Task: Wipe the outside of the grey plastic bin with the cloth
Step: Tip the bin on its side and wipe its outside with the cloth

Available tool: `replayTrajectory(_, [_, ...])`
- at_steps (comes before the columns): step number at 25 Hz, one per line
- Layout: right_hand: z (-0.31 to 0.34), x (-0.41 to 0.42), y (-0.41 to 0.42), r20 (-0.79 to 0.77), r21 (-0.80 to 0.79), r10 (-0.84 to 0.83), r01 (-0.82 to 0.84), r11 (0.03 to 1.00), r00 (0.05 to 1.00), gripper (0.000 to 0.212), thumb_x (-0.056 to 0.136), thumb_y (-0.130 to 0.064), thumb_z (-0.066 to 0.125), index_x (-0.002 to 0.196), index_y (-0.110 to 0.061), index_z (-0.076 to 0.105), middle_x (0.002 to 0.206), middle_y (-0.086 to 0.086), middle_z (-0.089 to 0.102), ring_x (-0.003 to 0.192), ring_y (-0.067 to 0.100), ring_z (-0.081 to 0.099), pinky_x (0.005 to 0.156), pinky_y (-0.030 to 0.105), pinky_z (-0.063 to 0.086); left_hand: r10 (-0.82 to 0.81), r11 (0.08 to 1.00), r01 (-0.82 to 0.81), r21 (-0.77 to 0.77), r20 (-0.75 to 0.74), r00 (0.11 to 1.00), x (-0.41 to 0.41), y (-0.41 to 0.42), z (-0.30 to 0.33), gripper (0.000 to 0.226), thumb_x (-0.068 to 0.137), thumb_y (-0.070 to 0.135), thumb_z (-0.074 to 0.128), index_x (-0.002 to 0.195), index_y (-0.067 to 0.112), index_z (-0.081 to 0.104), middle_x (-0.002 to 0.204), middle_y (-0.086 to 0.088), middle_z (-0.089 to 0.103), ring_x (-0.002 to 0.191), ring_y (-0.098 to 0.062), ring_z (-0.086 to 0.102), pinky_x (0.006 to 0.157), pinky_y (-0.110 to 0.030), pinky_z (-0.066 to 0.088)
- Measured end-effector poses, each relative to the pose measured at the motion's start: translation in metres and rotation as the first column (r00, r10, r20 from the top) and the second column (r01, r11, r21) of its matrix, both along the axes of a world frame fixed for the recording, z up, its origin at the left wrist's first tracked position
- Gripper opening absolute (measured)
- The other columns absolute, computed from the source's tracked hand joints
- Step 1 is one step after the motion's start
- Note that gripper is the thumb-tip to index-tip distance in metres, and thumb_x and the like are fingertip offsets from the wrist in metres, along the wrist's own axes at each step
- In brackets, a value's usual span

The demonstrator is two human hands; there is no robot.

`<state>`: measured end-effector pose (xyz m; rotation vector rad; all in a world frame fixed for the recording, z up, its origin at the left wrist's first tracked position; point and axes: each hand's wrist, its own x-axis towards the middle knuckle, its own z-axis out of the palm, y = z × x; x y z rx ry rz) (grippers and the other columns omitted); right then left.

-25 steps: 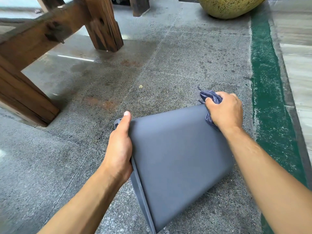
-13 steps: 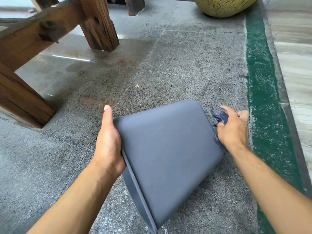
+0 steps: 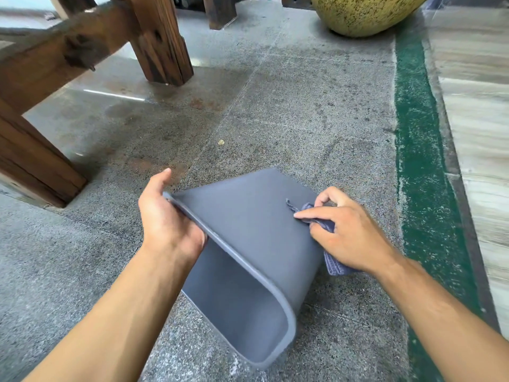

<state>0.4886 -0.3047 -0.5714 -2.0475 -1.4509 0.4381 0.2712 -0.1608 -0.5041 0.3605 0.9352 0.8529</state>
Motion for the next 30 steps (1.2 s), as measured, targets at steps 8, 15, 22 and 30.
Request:
replayTrajectory(8, [0.093, -0.050, -0.009, 0.185, -0.414, 0.280, -0.183, 0.892, 0.942, 0.095, 0.055, -0.102, 0.044, 0.128, -0.043, 0.058, 0.108, -0.016, 0.033, 0.082, 0.007, 0.061, 0.077, 0.036, 0.044, 0.170, 0.982, -0.136, -0.128, 0.320, 0.932, 0.005, 0.008, -0.005, 0.080, 0.084, 0.045, 0.062, 0.146, 0.001, 0.039, 0.139, -0.032, 0.056, 0.117, -0.056, 0.062, 0.097, -0.075, 0.042])
replayTrajectory(15, [0.091, -0.043, -0.006, 0.169, -0.286, 0.179, -0.125, 0.950, 0.969, 0.056, 0.075, -0.063, 0.060, 0.129, -0.046, 0.064, 0.108, -0.014, 0.036, 0.077, 0.011, 0.064, 0.077, 0.034, 0.055, -0.061, 0.998, 0.061, 0.010, 0.104, 0.993, 0.005, 0.016, 0.005, 0.078, 0.095, 0.055, 0.047, 0.144, -0.004, 0.039, 0.124, -0.034, 0.066, 0.111, -0.050, 0.068, 0.102, -0.062, 0.049])
replayTrajectory(22, [0.068, 0.022, 0.006, 0.025, 0.042, -0.056, 0.055, 0.998, 0.998, 0.031, 0.071, -0.069, 0.066, 0.093, -0.050, 0.077, 0.099, -0.013, 0.049, 0.082, 0.008, 0.058, 0.081, 0.038, 0.052, 0.039, 0.942, 0.133, 0.308, -0.494, 0.869, -0.026, 0.022, 0.007, 0.044, 0.096, 0.044, 0.046, 0.094, 0.003, 0.063, 0.070, -0.011, 0.077, 0.062, -0.029, 0.073, 0.063, -0.039, 0.058])
replayTrajectory(30, [0.069, 0.055, 0.050, -0.077, 0.175, -0.274, 0.283, 0.943, 0.959, 0.024, 0.070, -0.065, 0.080, 0.077, -0.042, 0.076, 0.093, 0.000, 0.060, 0.084, 0.018, 0.060, 0.075, 0.033, 0.047, -0.160, 0.852, 0.431, 0.296, -0.637, 0.754, -0.041, 0.019, -0.043, 0.040, 0.094, 0.017, 0.062, 0.132, 0.030, 0.059, 0.123, 0.006, 0.072, 0.104, -0.012, 0.067, 0.096, -0.044, 0.051])
